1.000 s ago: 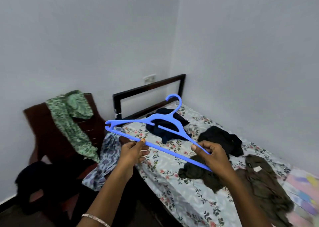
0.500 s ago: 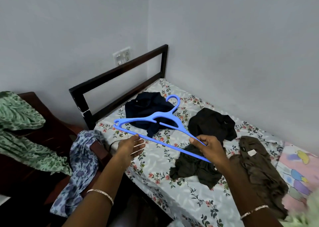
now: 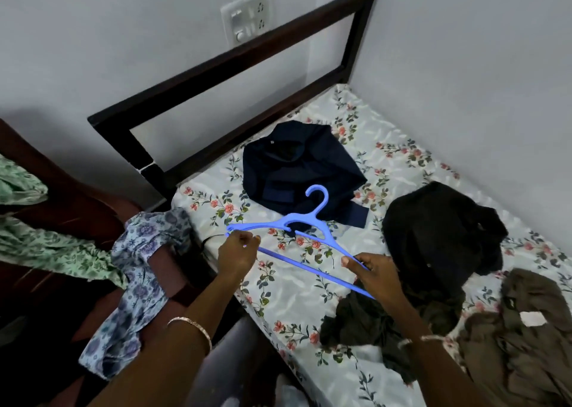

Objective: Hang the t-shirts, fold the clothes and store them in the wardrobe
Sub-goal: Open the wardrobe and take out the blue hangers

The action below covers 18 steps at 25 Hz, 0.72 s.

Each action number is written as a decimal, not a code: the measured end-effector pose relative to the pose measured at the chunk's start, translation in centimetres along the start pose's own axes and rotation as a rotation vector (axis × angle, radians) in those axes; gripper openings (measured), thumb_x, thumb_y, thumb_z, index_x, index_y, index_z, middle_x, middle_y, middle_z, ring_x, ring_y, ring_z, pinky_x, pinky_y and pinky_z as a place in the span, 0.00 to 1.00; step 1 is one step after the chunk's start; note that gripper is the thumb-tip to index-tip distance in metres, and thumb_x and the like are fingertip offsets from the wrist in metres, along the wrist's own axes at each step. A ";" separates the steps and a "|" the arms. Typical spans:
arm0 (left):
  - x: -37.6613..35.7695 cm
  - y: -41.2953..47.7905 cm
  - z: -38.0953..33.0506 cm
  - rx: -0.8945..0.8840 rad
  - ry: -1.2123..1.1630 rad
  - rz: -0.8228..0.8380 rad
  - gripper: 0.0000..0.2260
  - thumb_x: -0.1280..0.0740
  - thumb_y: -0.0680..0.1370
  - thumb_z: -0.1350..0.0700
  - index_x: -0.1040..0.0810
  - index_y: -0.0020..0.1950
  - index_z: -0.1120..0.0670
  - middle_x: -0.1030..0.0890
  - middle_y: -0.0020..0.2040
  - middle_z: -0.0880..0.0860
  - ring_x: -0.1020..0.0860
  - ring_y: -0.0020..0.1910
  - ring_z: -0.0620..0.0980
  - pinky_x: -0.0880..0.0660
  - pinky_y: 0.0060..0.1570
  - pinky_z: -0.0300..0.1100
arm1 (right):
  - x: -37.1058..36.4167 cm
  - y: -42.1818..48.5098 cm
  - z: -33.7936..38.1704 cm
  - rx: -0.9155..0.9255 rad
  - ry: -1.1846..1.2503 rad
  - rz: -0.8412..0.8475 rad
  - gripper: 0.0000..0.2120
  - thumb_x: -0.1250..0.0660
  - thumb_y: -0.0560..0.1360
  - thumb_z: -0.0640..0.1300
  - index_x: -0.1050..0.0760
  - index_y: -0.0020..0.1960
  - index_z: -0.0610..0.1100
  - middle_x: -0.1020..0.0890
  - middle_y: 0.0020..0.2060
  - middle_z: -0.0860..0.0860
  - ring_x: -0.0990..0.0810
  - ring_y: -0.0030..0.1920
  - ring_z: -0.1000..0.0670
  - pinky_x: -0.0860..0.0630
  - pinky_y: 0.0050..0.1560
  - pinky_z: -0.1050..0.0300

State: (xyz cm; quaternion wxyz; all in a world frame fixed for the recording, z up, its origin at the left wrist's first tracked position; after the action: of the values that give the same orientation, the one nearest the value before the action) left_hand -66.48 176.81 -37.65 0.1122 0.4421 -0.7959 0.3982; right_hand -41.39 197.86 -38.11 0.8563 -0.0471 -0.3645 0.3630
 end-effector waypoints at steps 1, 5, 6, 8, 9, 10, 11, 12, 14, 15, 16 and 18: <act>-1.0 1.4 -0.1 -0.055 0.057 0.012 0.13 0.31 0.78 0.49 0.21 0.58 0.56 0.18 0.55 0.53 0.20 0.54 0.56 0.26 0.52 0.46 | -1.0 1.7 -0.8 -0.009 -0.016 0.021 0.16 0.28 0.73 0.59 0.17 0.36 0.47 0.20 0.27 0.47 0.19 0.30 0.47 0.25 0.35 0.51; -5.5 6.9 0.8 -0.153 0.319 0.078 0.21 0.31 0.78 0.47 0.27 0.67 0.54 0.22 0.63 0.53 0.23 0.62 0.55 0.27 0.59 0.50 | -5.6 8.1 -3.8 -0.036 -0.075 0.128 0.15 0.27 0.72 0.60 0.18 0.34 0.51 0.25 0.23 0.54 0.26 0.27 0.54 0.32 0.32 0.61; -6.5 8.0 1.4 -0.169 0.378 0.101 0.23 0.31 0.77 0.47 0.28 0.69 0.54 0.24 0.66 0.53 0.25 0.64 0.55 0.28 0.62 0.51 | -6.7 9.2 -4.7 -0.037 -0.082 0.155 0.15 0.27 0.72 0.60 0.17 0.35 0.51 0.26 0.23 0.55 0.28 0.27 0.55 0.33 0.31 0.61; -8.5 9.8 2.7 -0.198 0.509 0.163 0.28 0.32 0.77 0.45 0.32 0.74 0.54 0.30 0.73 0.54 0.31 0.71 0.55 0.32 0.67 0.52 | -8.5 10.9 -6.4 -0.042 -0.102 0.189 0.14 0.27 0.72 0.60 0.16 0.37 0.51 0.26 0.23 0.57 0.27 0.28 0.55 0.33 0.32 0.60; -9.4 10.5 3.3 -0.198 0.578 0.198 0.30 0.33 0.78 0.43 0.35 0.76 0.53 0.35 0.77 0.53 0.35 0.75 0.54 0.34 0.69 0.53 | -9.2 11.6 -7.2 -0.049 -0.105 0.202 0.14 0.27 0.72 0.60 0.15 0.38 0.51 0.25 0.23 0.58 0.27 0.28 0.54 0.32 0.33 0.58; -10.3 11.3 4.1 -0.188 0.641 0.234 0.31 0.34 0.78 0.42 0.38 0.77 0.53 0.39 0.79 0.53 0.38 0.77 0.53 0.36 0.71 0.54 | -10.0 12.4 -8.1 -0.059 -0.103 0.214 0.14 0.27 0.72 0.60 0.15 0.39 0.50 0.25 0.23 0.57 0.26 0.29 0.53 0.31 0.34 0.58; -11.0 11.9 4.8 -0.174 0.691 0.268 0.33 0.34 0.78 0.42 0.40 0.78 0.52 0.43 0.80 0.52 0.41 0.78 0.53 0.38 0.72 0.56 | -10.6 13.1 -8.9 -0.071 -0.099 0.225 0.14 0.26 0.72 0.59 0.14 0.39 0.49 0.25 0.23 0.57 0.26 0.29 0.53 0.31 0.34 0.57; -11.7 12.4 5.5 -0.161 0.726 0.300 0.34 0.35 0.78 0.41 0.42 0.79 0.51 0.46 0.81 0.52 0.44 0.79 0.53 0.40 0.73 0.57 | -11.1 13.7 -9.6 -0.083 -0.092 0.237 0.13 0.26 0.73 0.58 0.15 0.39 0.48 0.24 0.24 0.57 0.26 0.29 0.53 0.30 0.35 0.57; -12.7 12.9 6.8 -0.144 0.786 0.340 0.35 0.36 0.78 0.40 0.46 0.80 0.51 0.50 0.82 0.51 0.47 0.80 0.52 0.43 0.74 0.57 | -12.0 14.7 -10.5 -0.114 -0.070 0.275 0.13 0.26 0.73 0.57 0.14 0.39 0.48 0.21 0.27 0.55 0.23 0.32 0.52 0.28 0.37 0.58; -13.1 13.2 7.4 -0.136 0.813 0.357 0.36 0.36 0.78 0.40 0.47 0.80 0.51 0.52 0.82 0.51 0.48 0.80 0.52 0.44 0.75 0.57 | -12.4 15.2 -10.9 -0.138 -0.060 0.293 0.12 0.25 0.73 0.56 0.14 0.40 0.49 0.18 0.29 0.53 0.20 0.34 0.52 0.27 0.39 0.59; -13.3 13.3 7.8 -0.127 0.825 0.367 0.36 0.36 0.79 0.40 0.49 0.81 0.50 0.54 0.82 0.50 0.49 0.80 0.52 0.45 0.75 0.57 | -12.8 15.6 -11.3 -0.161 -0.058 0.308 0.11 0.25 0.72 0.56 0.14 0.40 0.49 0.17 0.31 0.52 0.19 0.36 0.51 0.27 0.40 0.60; -13.6 13.5 8.5 -0.116 0.822 0.371 0.37 0.36 0.79 0.41 0.51 0.81 0.48 0.57 0.82 0.49 0.50 0.80 0.53 0.45 0.75 0.58 | -13.6 16.3 -12.0 -0.204 -0.097 0.351 0.11 0.26 0.73 0.57 0.14 0.42 0.50 0.17 0.32 0.52 0.19 0.37 0.50 0.26 0.40 0.59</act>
State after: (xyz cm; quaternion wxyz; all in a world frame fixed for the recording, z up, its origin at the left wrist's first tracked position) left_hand -67.82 182.86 -57.69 0.3699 0.0902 -0.7721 0.5088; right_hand -49.48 203.11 -60.50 0.7520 -0.1790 -0.4263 0.4698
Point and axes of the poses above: each hand's wrist, its own y-axis towards the middle knuckle, its own x-axis out of the back of the hand, z = x × y, the point moved 5 cm from there along y, towards the middle knuckle
